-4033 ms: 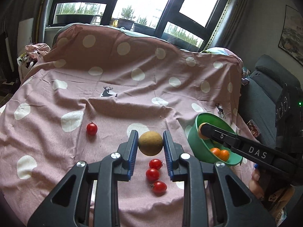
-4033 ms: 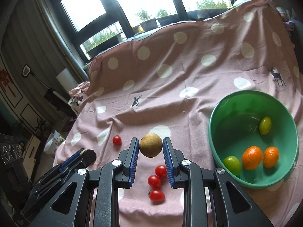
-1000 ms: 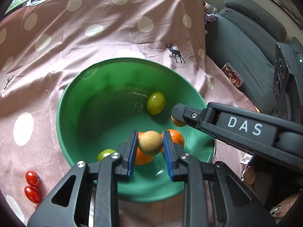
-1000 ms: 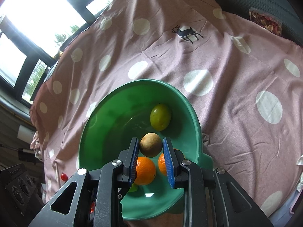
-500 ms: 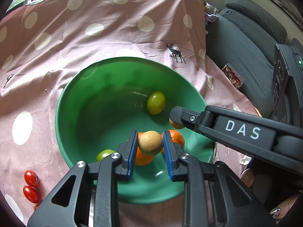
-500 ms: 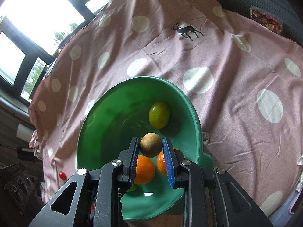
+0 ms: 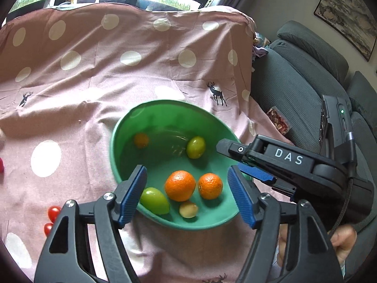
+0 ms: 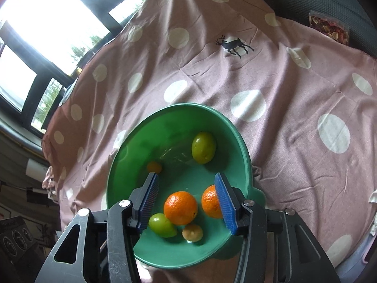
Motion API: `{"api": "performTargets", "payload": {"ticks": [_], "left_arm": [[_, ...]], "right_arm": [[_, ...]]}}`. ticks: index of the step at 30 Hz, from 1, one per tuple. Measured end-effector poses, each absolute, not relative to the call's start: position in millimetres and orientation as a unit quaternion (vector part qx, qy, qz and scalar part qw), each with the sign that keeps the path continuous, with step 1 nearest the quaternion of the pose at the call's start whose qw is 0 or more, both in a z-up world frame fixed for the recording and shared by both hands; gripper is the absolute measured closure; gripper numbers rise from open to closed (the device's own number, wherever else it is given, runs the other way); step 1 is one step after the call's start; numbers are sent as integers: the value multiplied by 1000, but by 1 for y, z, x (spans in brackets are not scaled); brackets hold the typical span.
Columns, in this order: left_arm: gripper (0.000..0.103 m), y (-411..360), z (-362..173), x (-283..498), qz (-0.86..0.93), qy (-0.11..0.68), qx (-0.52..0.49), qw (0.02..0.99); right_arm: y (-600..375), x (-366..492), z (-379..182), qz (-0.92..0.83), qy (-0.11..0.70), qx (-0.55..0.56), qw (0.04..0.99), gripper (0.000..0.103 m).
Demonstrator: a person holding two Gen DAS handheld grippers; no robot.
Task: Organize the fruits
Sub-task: 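Lower the tan fruits into the bowl and open both tools, then move both open tools to the red tomatoes on the cloth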
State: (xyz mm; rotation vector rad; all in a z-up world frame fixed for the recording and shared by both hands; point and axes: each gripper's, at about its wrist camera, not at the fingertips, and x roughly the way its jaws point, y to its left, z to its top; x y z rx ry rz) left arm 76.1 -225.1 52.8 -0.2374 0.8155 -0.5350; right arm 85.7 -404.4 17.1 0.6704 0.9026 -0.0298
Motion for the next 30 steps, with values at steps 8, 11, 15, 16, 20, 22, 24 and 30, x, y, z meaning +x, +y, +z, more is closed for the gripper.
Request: {"api": "performTargets", "payload": {"ticks": [8,11,15,16,20,22,24,30], "left_arm": [[19,-144,76,53,-209,359,-151,897],[19,-107,81,46,-180,351,-162,905],[18,-61,84,42,-135,343,-166,914],[18,-51,85,43,-121,342,-162,918],[17,-8,80,51,-78,333,-175,923],[16,11,72,57,-63,331,-198,920],[16,25,61,65,-48,342,-214,914],[16,39,33,91,-29,380,-224,897]], "right_arm": [[-388,80,34,-2,403,311,861,27],[-376,79,40,0,400,295,867,27],[-353,77,49,2,388,271,881,27],[-347,76,51,2,383,264,885,27],[-321,76,58,20,372,240,897,27],[-307,77,58,29,366,227,902,27],[-293,78,57,35,359,210,909,27],[-252,81,48,87,372,158,911,27]]}}
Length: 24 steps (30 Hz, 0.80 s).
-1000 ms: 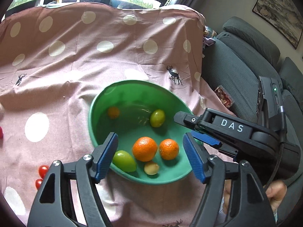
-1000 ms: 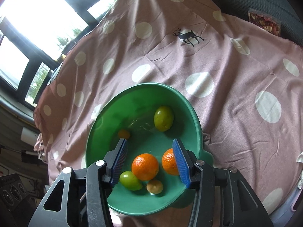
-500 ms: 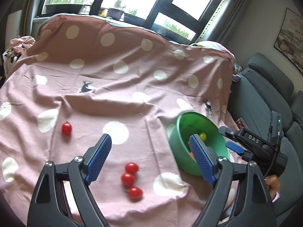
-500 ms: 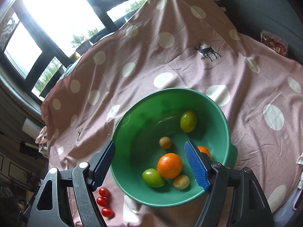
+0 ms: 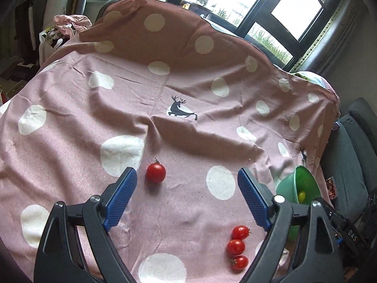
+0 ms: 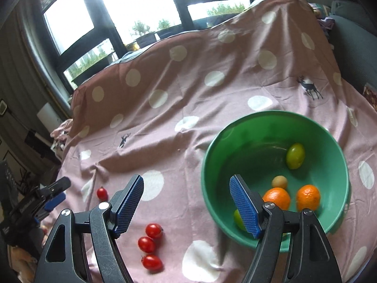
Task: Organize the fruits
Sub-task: 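Move both open tools to the red tomatoes on the cloth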
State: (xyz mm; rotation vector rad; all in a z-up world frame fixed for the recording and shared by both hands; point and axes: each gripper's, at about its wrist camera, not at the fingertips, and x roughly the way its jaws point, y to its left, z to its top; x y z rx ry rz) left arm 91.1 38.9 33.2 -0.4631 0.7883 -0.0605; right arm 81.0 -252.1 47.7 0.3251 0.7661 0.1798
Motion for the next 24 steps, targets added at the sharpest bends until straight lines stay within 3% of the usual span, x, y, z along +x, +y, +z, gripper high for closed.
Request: {"api": "performTargets", "payload": {"ticks": [5,10,14,18,24], "left_arm": [[18,40,21,101,-33,389,-218,894],[40,30,9,115,-46,404,-202,891],[50,24,-4,126,-36,422,-184,887],[51,26,-17,137,-21,444,-183,877],[51,25,-19,147,-13,451,-170,876]], "right_arm": [[-227,83,37,141,401,155,892,27],[-213,88,20,185,444,170,860,27],[-205,93,3,200,472,180,840,46],[-194,100,-15,211,502,182,819,56],[-181,102,-28,202,524,163,811,57]]}}
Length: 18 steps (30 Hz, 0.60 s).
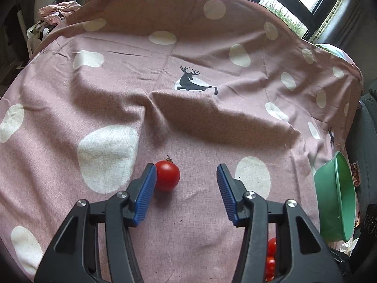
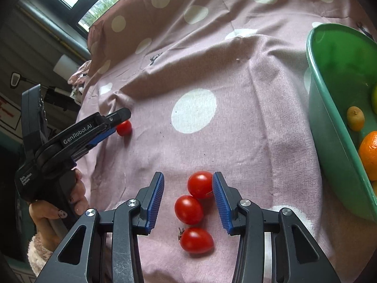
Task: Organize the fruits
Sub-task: 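Move both open tools to the red tomatoes on the cloth, then close the left tool on a red tomato and lift it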
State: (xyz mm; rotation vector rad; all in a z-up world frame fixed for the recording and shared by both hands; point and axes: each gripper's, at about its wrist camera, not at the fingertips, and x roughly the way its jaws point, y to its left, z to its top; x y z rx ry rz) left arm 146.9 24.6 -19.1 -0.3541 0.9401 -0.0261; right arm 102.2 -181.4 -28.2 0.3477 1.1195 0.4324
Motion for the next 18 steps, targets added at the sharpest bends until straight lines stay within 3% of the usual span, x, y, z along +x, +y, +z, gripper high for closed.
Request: {"api": "performTargets", "payload": {"ticks": [5,11,15,18], "left_arm": [[52,28,-30,153,-13,468,-180,865],[55,22,-31,154,-10,463,-164,871],[74,24,-34,155,-3,465,-159,871],[76,31,-34,153,-3,459,-174,871]], "right_arm": [[-179,102,-32,188,529,146,815,58],[-176,102,-34,176,532,120,820,66],[-178,102,-37,171,537,117,818,70],[-178,101,-37,170,535,114,820,70]]}}
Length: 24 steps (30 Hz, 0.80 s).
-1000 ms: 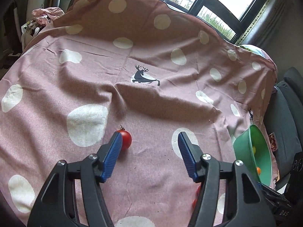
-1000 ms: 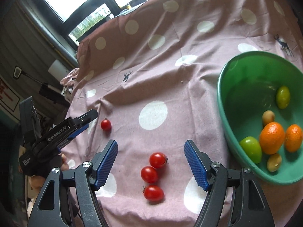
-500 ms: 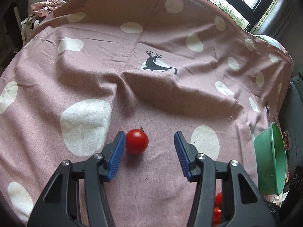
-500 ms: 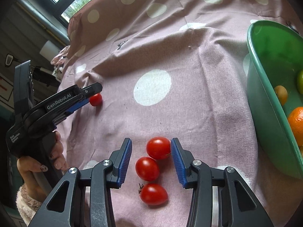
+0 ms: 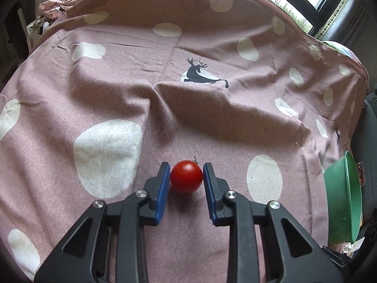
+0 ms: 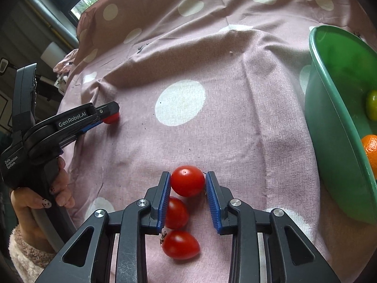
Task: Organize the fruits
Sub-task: 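Close the left tool on a red tomato and lift it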
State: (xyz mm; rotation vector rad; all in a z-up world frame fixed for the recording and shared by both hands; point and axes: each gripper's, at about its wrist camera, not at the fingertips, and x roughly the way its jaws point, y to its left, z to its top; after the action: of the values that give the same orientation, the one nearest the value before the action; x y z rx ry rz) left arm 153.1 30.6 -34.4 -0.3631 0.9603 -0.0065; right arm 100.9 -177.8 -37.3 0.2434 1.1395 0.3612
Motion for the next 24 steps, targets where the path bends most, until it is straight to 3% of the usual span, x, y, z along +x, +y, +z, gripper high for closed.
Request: {"api": "performTargets", "payload": {"ticks": [12,24], "left_arm": [[76,35,-29,145,1,452,-184,873],[76,13,12,112,-14,410,-153,899]], "right_arm": [[-177,99,-33,165,529,111,825,70],[-182,92,-13,163,500,114,843,70]]}}
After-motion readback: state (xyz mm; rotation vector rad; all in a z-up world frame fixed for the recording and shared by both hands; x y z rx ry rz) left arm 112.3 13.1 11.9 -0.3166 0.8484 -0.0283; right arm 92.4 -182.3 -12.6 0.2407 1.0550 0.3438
